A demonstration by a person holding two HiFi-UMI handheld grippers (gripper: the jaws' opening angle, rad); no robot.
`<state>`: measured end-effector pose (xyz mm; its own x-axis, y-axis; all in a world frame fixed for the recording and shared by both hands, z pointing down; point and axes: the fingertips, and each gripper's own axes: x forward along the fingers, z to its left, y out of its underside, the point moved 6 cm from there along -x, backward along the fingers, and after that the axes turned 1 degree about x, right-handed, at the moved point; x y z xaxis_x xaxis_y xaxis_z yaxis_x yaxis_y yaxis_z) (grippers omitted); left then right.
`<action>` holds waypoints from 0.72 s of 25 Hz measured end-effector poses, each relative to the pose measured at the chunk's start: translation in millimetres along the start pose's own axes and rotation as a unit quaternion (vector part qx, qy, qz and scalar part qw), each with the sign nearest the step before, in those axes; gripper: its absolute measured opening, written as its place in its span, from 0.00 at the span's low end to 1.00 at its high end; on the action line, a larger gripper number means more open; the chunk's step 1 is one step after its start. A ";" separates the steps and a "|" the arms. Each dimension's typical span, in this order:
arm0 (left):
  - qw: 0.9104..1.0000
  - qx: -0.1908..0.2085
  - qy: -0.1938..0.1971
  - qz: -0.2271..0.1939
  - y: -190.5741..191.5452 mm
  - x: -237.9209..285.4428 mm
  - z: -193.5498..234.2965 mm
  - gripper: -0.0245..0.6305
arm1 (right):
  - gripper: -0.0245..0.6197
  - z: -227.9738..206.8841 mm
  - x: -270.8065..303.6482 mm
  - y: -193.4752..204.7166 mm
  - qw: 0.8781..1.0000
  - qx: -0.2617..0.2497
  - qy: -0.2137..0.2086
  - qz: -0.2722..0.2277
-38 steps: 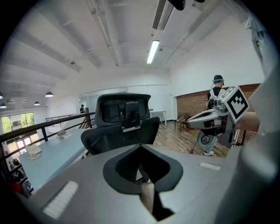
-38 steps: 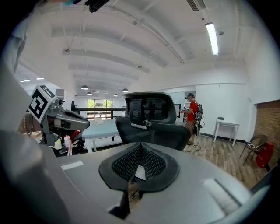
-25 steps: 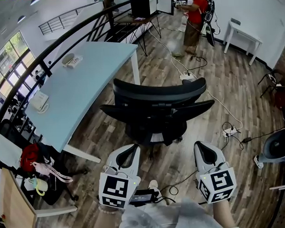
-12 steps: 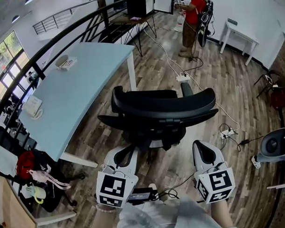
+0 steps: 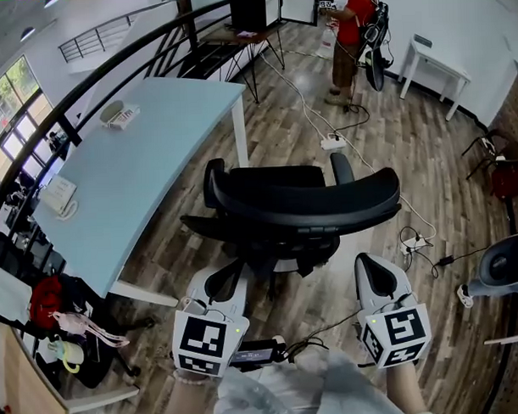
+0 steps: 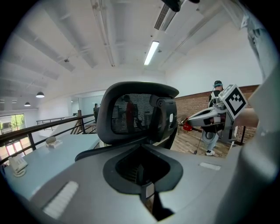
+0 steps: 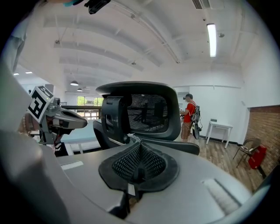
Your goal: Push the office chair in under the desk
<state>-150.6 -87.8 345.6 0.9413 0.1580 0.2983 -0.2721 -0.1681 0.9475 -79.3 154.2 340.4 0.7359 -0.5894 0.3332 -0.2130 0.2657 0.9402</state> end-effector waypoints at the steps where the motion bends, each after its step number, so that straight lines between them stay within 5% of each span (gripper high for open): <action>1: 1.000 0.000 -0.001 -0.001 -0.1 0.3 1.5 0.04 | 0.05 -1.5 0.7 -0.8 1.000 -0.001 0.002 -0.001; 18: 0.999 0.048 -0.006 0.005 -2.7 8.9 15.0 0.05 | 0.07 -14.3 16.5 -6.1 0.997 -0.071 -0.004 -0.002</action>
<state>-138.5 -100.6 343.9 0.9408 0.1442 0.3066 -0.2626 -0.2615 0.9288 -56.7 153.8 339.2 0.7314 -0.5963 0.3308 -0.1162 0.3690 0.9221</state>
